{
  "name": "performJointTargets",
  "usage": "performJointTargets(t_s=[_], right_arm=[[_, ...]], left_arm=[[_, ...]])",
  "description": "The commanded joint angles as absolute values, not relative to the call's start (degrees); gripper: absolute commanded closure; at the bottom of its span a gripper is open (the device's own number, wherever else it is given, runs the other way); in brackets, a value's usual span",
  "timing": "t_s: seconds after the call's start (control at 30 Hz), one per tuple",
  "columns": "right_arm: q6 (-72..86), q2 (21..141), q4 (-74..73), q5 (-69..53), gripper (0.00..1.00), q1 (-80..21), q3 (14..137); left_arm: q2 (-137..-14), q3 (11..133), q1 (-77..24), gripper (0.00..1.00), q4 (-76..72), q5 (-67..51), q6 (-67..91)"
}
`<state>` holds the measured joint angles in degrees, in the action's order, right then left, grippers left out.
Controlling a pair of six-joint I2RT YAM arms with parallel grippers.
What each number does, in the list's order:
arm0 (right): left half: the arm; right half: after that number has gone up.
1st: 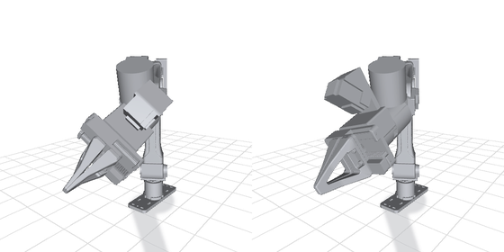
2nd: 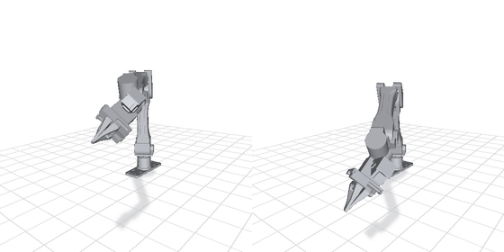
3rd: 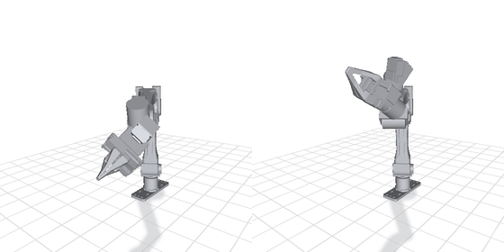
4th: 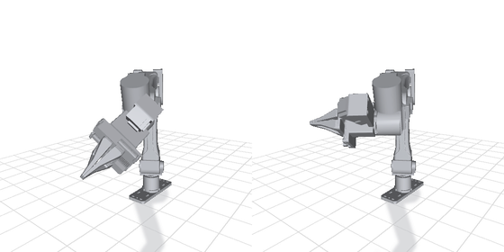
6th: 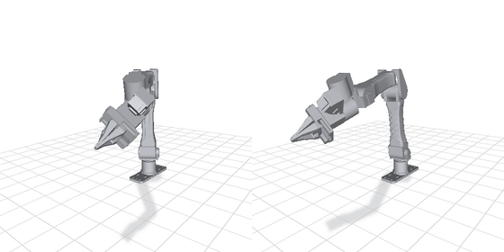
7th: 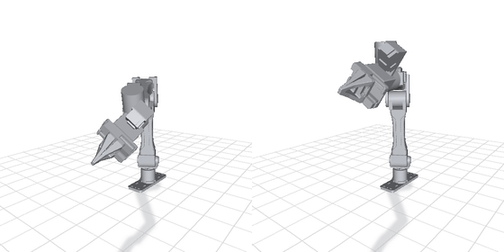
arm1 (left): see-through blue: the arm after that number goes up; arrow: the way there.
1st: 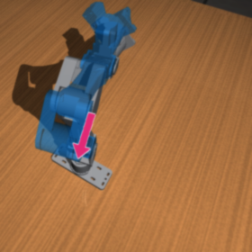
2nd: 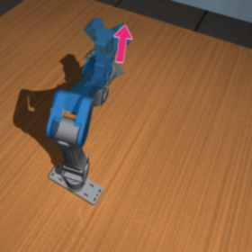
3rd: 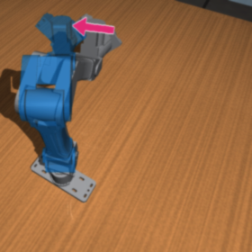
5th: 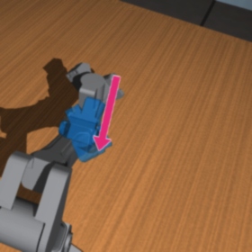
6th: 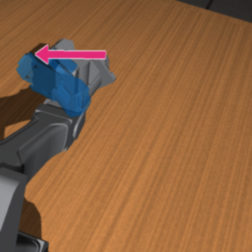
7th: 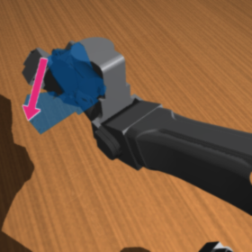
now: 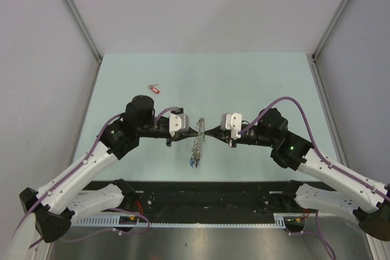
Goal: Put the keys on the keyring
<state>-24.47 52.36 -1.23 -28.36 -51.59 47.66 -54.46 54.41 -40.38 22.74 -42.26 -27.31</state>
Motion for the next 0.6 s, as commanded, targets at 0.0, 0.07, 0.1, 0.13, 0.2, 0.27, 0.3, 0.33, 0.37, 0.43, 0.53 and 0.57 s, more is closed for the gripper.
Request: performJointTargets(t_s=[0.0,0.07,0.1,0.13,0.2,0.27,0.3,0.33,0.37,0.43,0.53,0.57], right_arm=[[-24.4,51.9,0.2,-29.3,1.00,-51.9,48.0],[-24.4,51.9,0.2,-29.1,1.00,-51.9,48.0],[-24.4,52.1,0.2,-29.2,1.00,-51.9,48.0],[-24.5,52.1,0.2,-29.2,1.00,-51.9,48.0],[-24.5,52.3,0.2,-29.2,1.00,-51.9,47.9],[-24.5,52.4,0.3,-29.2,1.00,-51.9,48.1],[-24.5,52.5,0.3,-29.3,1.00,-51.9,48.1],[-24.5,52.6,0.2,-29.3,1.00,-51.9,48.0],[-24.5,52.5,0.2,-29.4,1.00,-51.9,48.0],[-24.6,52.9,0.2,-29.4,1.00,-51.9,48.3],[-24.7,53.3,0.3,-29.4,1.00,-51.9,48.5],[-24.7,53.3,0.3,-29.4,1.00,-51.9,48.5]], left_arm=[[-53.8,54.7,-40.6,0.99,19.0,-43.3,-27.1],[-53.8,54.7,-40.7,1.00,19.0,-43.3,-27.2],[-53.7,54.7,-40.7,1.00,18.9,-43.4,-27.2],[-53.7,54.7,-40.7,0.99,18.9,-43.4,-27.0],[-53.6,54.7,-40.7,1.00,18.8,-43.3,-27.1],[-53.5,54.6,-40.7,1.00,18.7,-43.2,-26.9],[-53.4,54.6,-40.6,0.99,18.7,-43.2,-26.9],[-53.3,54.6,-40.7,0.99,18.5,-43.1,-26.8],[-53.3,54.5,-40.7,1.00,18.5,-43.1,-26.7],[-53.3,54.4,-40.6,0.99,18.1,-42.9,-26.6],[-53.3,54.3,-40.6,0.99,18.1,-43.0,-26.4],[-53.2,54.3,-40.7,1.00,18.2,-43.1,-26.5]])
